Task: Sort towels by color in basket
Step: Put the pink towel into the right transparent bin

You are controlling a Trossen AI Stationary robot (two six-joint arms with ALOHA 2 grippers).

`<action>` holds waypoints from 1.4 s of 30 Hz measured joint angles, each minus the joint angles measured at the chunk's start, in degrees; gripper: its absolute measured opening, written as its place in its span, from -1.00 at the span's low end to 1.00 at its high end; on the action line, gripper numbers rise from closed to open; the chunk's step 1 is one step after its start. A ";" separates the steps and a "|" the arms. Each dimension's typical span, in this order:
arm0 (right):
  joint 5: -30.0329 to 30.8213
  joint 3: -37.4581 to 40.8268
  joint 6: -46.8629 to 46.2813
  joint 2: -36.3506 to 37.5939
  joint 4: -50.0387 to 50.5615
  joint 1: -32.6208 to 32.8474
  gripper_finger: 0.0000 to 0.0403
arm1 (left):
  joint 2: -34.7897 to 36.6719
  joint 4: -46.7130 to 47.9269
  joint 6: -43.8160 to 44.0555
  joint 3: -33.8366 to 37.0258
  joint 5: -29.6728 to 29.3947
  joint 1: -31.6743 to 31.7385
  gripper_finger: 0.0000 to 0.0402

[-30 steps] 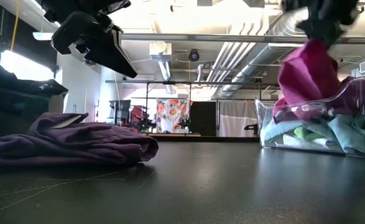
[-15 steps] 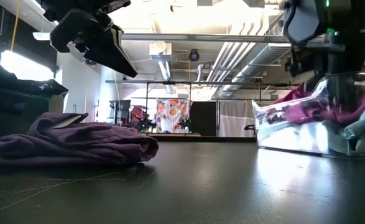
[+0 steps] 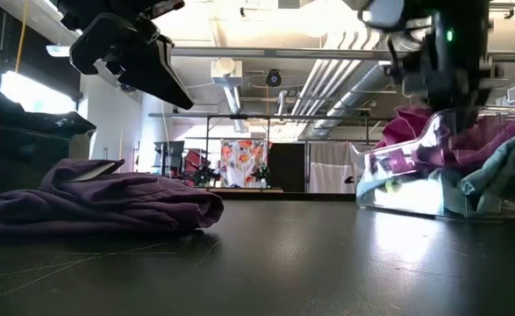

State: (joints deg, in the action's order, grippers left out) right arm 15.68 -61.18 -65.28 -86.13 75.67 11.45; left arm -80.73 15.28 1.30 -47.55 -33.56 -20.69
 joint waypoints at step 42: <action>12.66 2.92 2.30 0.20 -14.86 -1.98 -0.32 | 0.00 1.37 0.59 0.00 -0.04 0.00 -1.00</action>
State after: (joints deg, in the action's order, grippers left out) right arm 28.34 -58.26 -62.98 -85.93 60.81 9.47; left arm -80.73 16.64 1.89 -47.55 -33.61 -20.69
